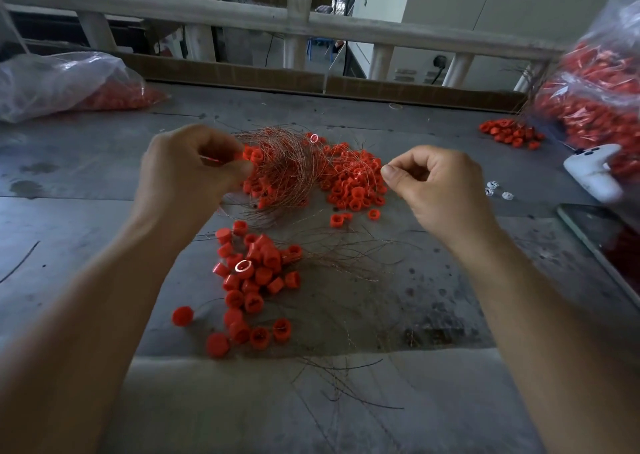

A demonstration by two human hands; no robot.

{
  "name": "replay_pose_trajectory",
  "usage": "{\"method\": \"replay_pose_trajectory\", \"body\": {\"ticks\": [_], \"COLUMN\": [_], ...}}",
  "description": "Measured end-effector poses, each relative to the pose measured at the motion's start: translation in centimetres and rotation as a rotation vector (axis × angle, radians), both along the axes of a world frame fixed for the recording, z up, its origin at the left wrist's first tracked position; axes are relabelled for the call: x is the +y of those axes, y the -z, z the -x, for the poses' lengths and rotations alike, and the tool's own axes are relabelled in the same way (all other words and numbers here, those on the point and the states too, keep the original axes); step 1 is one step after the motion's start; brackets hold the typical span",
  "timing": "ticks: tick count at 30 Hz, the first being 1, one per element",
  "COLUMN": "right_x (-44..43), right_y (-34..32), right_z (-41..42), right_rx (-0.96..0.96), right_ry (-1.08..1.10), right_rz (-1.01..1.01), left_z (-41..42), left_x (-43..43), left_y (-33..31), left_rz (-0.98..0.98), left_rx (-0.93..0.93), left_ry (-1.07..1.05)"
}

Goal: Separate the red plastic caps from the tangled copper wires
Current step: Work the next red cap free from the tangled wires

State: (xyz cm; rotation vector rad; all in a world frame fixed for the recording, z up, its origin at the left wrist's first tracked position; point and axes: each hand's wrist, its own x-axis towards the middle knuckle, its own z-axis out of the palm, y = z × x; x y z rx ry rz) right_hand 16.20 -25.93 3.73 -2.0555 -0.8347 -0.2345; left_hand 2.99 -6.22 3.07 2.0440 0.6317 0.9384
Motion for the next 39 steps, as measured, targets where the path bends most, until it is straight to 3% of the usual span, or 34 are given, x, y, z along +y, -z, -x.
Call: {"method": "replay_pose_trajectory", "body": {"ticks": [5,9,15,24,31,39], "right_x": [-0.3,0.1,1.0,0.9,0.7,1.1], "right_y": [0.9,1.6,2.8,3.3,1.8,1.1], "right_z": [-1.5,-2.0,-1.7,-2.0,-0.6,2.1], "right_rx": [-0.034,0.035,0.139,0.084,0.013,-0.363], "right_ry": [0.12,0.045,-0.09,-0.11,-0.128,-0.268], "right_rz": [0.133,0.179,0.307,0.407,-0.051,-0.019], "left_z": [-0.4,-0.7,-0.5,-0.5,-0.4,-0.7], "left_x": [-2.7,-3.6,-4.0,-4.3,-4.8,-6.1], "left_y": [0.6,1.0,0.7,0.9,0.8,1.2], "left_rz": [-0.124,-0.212,-0.205,-0.199,-0.104,-0.008], "left_rx": [0.07,0.124,0.113,0.109,0.094,0.081], "left_ry": [0.205,0.224,0.248,0.308,0.343,0.409]}}
